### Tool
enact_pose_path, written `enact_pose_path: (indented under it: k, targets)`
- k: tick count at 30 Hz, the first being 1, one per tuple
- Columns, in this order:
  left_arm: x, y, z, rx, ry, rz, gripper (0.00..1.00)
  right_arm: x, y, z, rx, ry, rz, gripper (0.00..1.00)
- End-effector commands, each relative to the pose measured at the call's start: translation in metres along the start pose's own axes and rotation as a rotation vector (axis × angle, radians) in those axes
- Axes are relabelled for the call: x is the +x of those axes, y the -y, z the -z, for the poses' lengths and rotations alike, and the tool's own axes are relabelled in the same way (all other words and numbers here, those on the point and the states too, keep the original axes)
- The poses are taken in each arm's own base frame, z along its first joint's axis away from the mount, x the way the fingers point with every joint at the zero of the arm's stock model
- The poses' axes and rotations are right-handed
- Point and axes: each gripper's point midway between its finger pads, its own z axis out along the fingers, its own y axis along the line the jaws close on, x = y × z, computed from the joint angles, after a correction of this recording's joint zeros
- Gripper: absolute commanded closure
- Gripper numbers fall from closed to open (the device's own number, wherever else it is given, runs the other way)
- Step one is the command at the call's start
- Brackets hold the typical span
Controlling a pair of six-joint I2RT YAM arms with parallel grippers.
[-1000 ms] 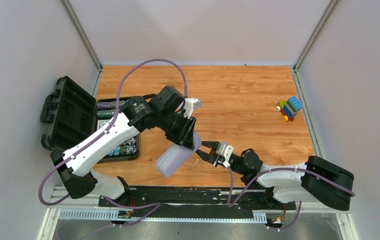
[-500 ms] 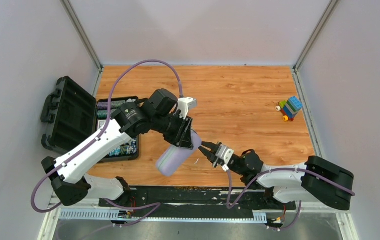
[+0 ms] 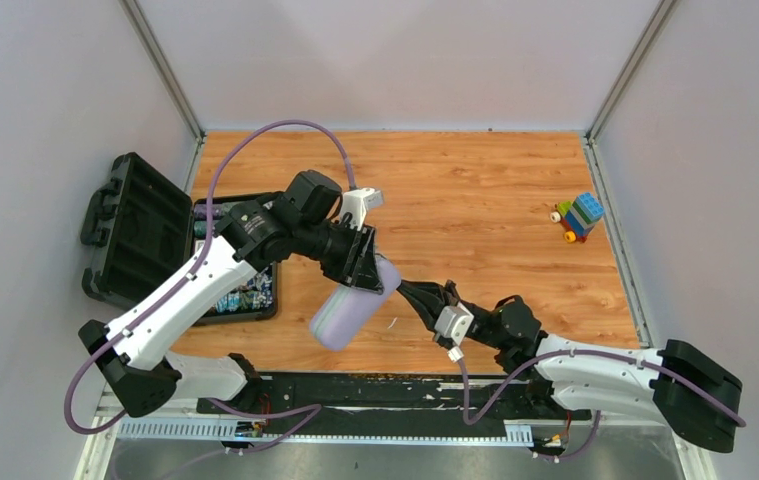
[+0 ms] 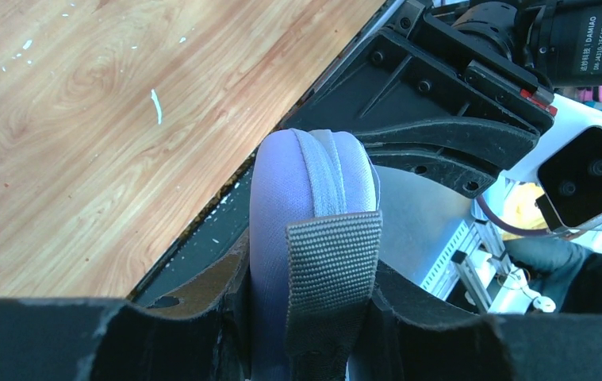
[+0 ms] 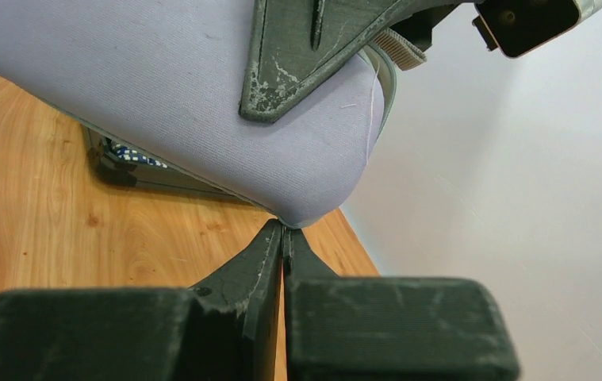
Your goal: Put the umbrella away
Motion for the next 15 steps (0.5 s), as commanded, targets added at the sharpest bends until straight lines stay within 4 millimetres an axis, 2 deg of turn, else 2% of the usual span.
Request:
enact_pose_path:
  k: [1,4,8,11,13,15]
  targets:
    - [0.007,-0.016,0.020,-0.092,0.023,0.048,1.00,-0.007,0.016,0.002,0.052,0.016,0.034,1.00]
    - [0.007,-0.010,0.018,-0.048,0.017,0.037,1.00,-0.003,0.025,-0.003,0.084,-0.011,0.026,1.00]
    - [0.010,-0.009,0.018,-0.034,0.018,0.028,1.00,0.006,0.049,-0.008,0.199,-0.066,0.006,1.00]
    - [0.011,-0.004,0.019,-0.010,0.012,0.021,1.00,0.026,0.066,-0.002,0.283,-0.121,-0.022,1.00]
    - [0.014,-0.005,0.019,-0.011,-0.006,0.014,1.00,0.027,0.070,0.002,0.300,-0.109,-0.020,1.00]
    - [0.017,-0.013,0.019,-0.052,-0.025,0.008,1.00,0.019,0.070,0.004,0.282,-0.075,0.009,1.00]
